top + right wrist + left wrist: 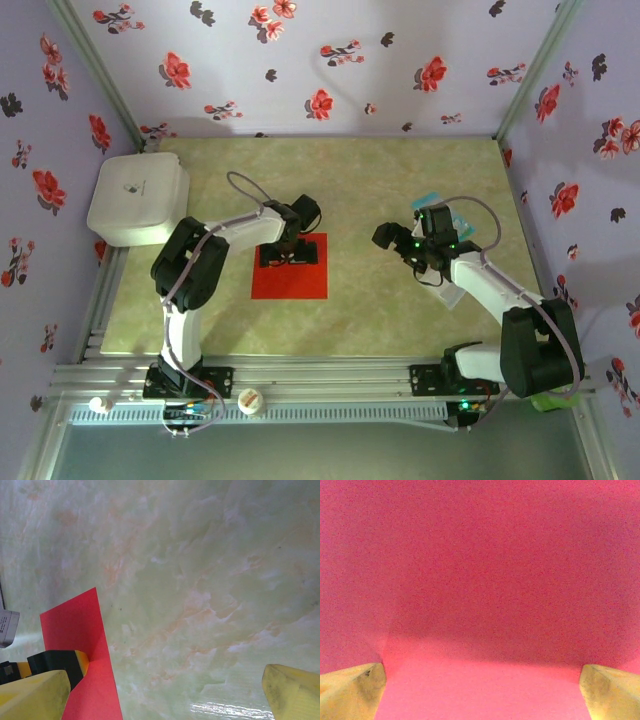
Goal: Fold a paper plane with a square sheet of paper (pick it up from the middle)
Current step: First fold the square sheet of paper in half at the center of the table.
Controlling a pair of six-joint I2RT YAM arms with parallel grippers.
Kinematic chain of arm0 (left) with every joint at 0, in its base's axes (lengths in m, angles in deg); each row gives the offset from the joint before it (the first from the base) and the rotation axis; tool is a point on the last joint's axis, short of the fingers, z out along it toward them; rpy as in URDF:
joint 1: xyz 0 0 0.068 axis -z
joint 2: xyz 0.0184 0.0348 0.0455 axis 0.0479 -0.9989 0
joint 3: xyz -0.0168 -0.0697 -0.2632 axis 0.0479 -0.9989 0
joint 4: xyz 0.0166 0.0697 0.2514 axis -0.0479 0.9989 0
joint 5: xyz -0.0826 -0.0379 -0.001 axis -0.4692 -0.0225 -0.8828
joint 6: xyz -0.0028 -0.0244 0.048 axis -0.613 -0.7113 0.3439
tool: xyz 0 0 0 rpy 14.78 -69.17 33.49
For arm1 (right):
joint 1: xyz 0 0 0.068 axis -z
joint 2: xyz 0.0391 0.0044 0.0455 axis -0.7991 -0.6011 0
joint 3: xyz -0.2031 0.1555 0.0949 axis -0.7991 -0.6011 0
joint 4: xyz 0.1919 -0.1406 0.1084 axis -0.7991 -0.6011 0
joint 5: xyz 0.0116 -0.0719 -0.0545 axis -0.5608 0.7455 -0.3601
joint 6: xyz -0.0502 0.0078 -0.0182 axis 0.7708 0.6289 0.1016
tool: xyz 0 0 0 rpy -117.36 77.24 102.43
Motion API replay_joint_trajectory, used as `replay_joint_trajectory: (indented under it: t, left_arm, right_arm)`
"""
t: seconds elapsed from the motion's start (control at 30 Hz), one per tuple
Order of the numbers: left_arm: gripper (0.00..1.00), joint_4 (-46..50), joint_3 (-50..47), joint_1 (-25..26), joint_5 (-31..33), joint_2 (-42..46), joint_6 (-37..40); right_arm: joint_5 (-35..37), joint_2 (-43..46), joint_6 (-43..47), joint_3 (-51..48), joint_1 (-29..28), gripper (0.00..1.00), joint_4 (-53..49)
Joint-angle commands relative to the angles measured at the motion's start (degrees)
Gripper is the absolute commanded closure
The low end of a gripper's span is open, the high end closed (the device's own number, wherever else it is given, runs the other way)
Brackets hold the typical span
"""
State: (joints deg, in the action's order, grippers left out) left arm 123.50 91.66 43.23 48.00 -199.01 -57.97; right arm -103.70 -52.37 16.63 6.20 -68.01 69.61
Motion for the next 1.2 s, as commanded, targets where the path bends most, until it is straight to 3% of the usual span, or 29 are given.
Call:
replay_joint_trajectory:
  t: [0.0, 0.9, 1.17]
  left_arm:
    - [0.01, -0.79, -0.71, -0.14, -1.42, -0.06, -0.89]
    - [0.04, -1.59, -1.58, 0.31, -1.8, -5.14, 2.11]
    - [0.14, -1.97, -0.74, 0.38, -1.59, -3.7, 2.21]
  right_arm:
    - [-0.53, -0.23, -0.73, 0.64, -0.42, 0.01, 1.14]
    - [-0.18, -1.45, -0.84, 1.15, -0.71, 0.01, 0.79]
    - [-0.31, -1.65, -0.97, 1.32, -0.83, 0.01, 0.82]
